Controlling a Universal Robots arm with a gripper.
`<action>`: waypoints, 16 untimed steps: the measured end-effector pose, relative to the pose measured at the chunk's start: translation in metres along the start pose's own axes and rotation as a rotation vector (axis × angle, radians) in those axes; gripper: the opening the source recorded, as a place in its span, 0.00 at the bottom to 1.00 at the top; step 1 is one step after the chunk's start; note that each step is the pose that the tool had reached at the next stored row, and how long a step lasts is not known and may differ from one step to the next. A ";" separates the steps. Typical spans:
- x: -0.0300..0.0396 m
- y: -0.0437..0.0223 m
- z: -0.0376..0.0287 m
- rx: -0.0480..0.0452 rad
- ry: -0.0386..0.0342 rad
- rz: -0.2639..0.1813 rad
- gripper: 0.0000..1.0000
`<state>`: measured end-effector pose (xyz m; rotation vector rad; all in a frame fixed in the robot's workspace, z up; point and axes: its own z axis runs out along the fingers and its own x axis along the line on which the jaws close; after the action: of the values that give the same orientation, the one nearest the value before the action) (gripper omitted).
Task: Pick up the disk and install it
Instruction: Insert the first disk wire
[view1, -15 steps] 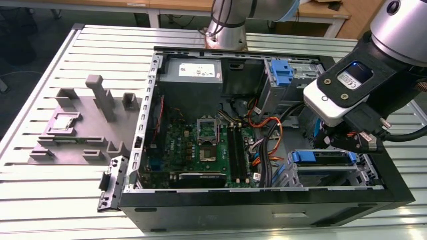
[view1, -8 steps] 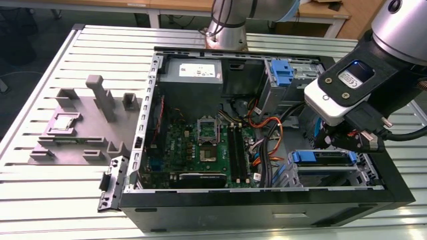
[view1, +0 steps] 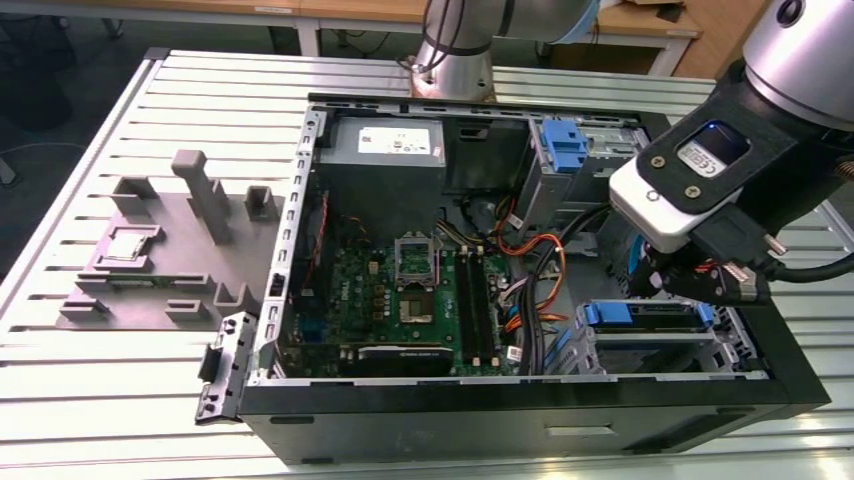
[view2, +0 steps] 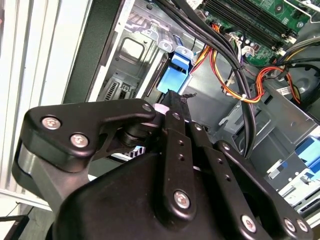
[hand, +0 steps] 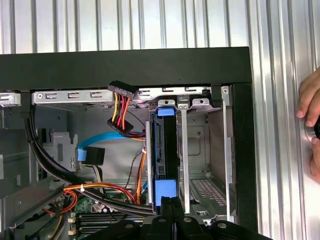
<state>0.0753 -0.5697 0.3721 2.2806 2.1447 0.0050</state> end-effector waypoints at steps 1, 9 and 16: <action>0.0000 0.0000 0.0001 -0.0001 0.0000 -0.014 0.10; 0.0001 0.0009 0.0009 -0.0005 0.0012 -0.091 0.10; 0.0006 0.0079 0.0011 -0.0004 0.0010 -0.094 0.10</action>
<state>0.0832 -0.5697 0.3711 2.1777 2.2494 0.0057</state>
